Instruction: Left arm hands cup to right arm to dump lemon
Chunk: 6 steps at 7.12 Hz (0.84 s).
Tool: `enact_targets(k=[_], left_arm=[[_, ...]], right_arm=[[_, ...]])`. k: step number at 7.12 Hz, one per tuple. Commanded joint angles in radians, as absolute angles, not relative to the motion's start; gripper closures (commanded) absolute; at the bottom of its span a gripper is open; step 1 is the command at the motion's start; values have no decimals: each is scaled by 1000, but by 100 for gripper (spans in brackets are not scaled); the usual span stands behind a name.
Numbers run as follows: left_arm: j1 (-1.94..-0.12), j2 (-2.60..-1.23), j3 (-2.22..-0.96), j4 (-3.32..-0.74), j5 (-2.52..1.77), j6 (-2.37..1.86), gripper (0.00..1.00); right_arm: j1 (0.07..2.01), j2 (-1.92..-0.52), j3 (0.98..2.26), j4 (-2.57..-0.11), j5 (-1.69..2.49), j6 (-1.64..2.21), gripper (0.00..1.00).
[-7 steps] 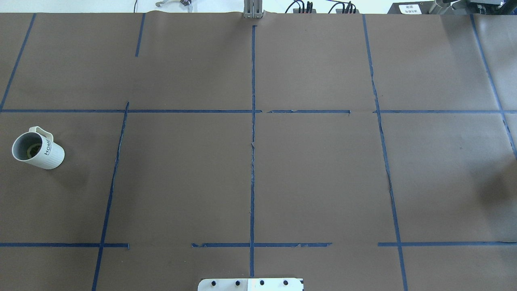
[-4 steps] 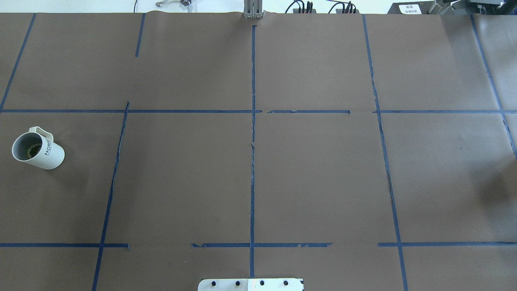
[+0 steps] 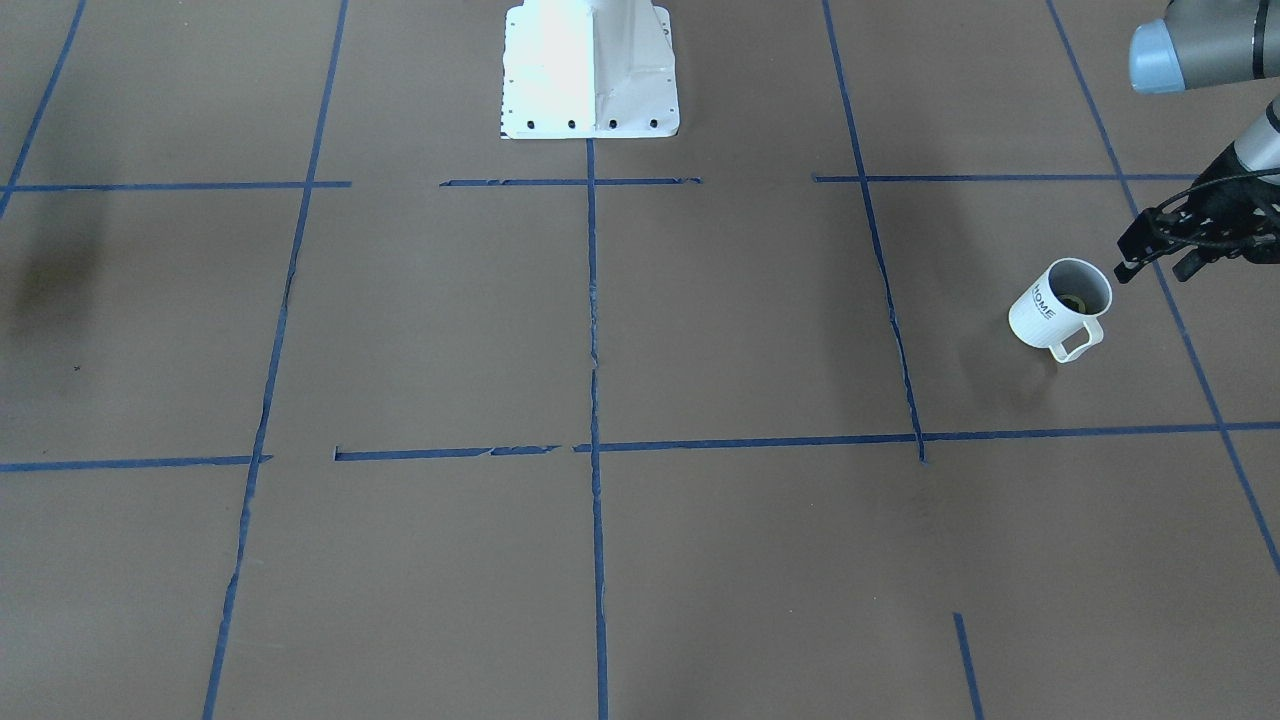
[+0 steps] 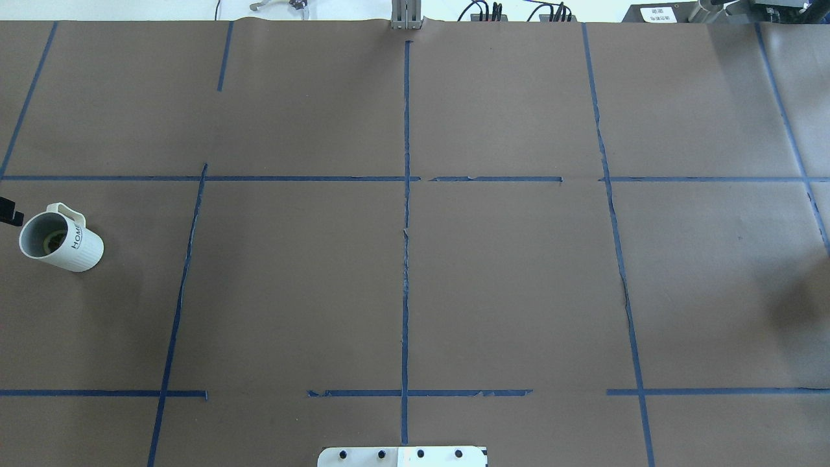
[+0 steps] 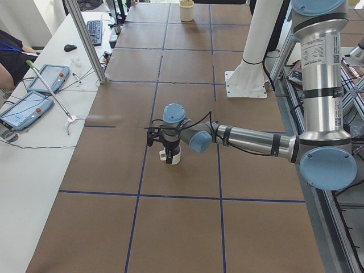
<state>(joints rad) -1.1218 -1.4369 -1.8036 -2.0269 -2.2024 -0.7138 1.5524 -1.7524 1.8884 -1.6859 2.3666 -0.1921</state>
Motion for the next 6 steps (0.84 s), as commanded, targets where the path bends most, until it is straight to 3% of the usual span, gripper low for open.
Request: enact_targets(k=[1,3,6], left_arm=[[-1056,-1459,-1795,-2029,-2188,-764,21],[-1042,-1459,-1787,-2028,-2184,-765,21],[-1042,-1462,-1755,-2031,-2183,-762,39]], right_arm=[[1552,-1750,1887,-1686,2365,-193,0],[1552,-1749,1887,-1687,2365,-193,0],[1552,-1749,1884,-1687,2365,-193,0]])
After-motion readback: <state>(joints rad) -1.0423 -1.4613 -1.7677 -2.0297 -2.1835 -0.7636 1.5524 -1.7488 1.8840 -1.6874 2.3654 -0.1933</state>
